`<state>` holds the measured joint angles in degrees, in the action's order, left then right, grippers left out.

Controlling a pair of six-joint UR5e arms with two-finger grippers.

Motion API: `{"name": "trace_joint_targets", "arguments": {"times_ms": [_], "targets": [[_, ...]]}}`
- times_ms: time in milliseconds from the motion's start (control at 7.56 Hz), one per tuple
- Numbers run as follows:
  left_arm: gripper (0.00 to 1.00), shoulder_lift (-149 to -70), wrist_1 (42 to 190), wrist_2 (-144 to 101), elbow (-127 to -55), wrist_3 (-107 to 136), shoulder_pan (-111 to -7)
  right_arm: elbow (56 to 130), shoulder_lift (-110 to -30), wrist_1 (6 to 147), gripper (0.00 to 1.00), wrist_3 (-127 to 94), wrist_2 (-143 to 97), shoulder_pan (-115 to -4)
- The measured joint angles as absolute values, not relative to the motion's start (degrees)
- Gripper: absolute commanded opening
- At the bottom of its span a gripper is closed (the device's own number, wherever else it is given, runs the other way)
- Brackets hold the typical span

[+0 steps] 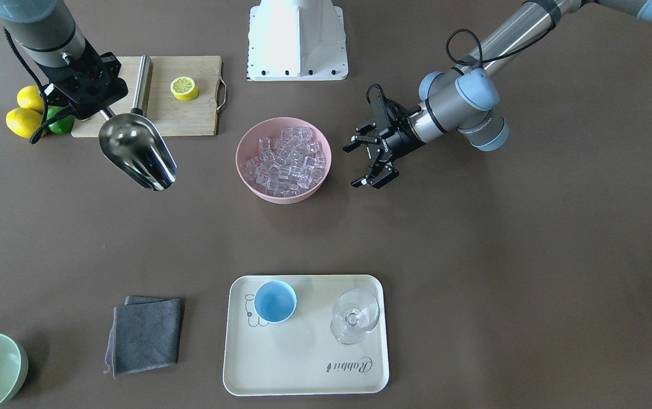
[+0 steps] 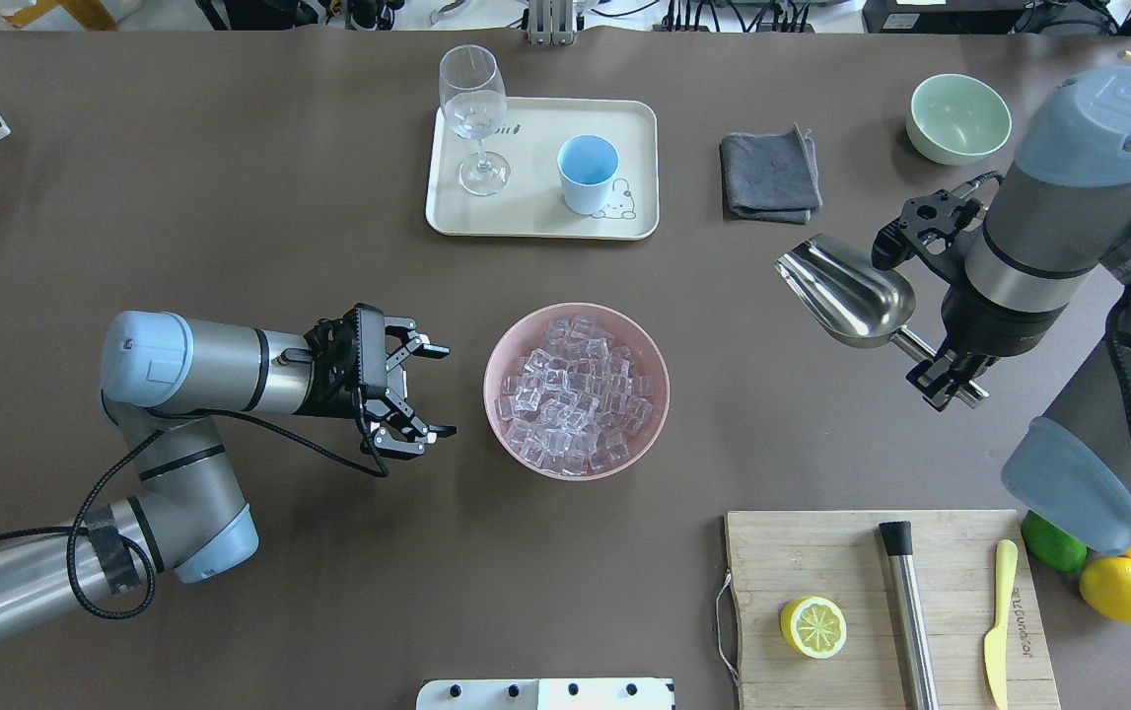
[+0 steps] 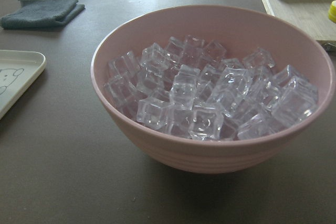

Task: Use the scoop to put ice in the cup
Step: 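Swing the scoop over the pink bowl and lower it into the ice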

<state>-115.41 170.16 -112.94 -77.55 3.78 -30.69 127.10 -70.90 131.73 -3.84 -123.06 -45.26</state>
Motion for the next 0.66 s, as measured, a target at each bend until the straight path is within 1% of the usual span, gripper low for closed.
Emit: {"name": "trace_joint_targets", "arguments": {"times_ms": [132,264,529,661], "targets": [[0.98,-115.7,170.4,-113.0,-77.1,3.8,-30.5,129.2,-69.5,135.5,0.0,-2.7,-122.1,-43.6],[0.98,-115.8,170.5,-113.0,-76.9,3.8,-30.5,130.0,-65.8,141.7,0.0,-2.2,-119.9,-41.2],[0.98,-116.3,170.6,-112.9,-76.4,3.8,-30.2,127.7,-54.2,157.7,0.0,-1.9,-115.7,-36.1],[0.98,-116.4,170.6,-112.9,-76.2,3.9,-30.1,124.9,-49.0,162.9,0.0,-1.8,-114.1,-34.4]]}}
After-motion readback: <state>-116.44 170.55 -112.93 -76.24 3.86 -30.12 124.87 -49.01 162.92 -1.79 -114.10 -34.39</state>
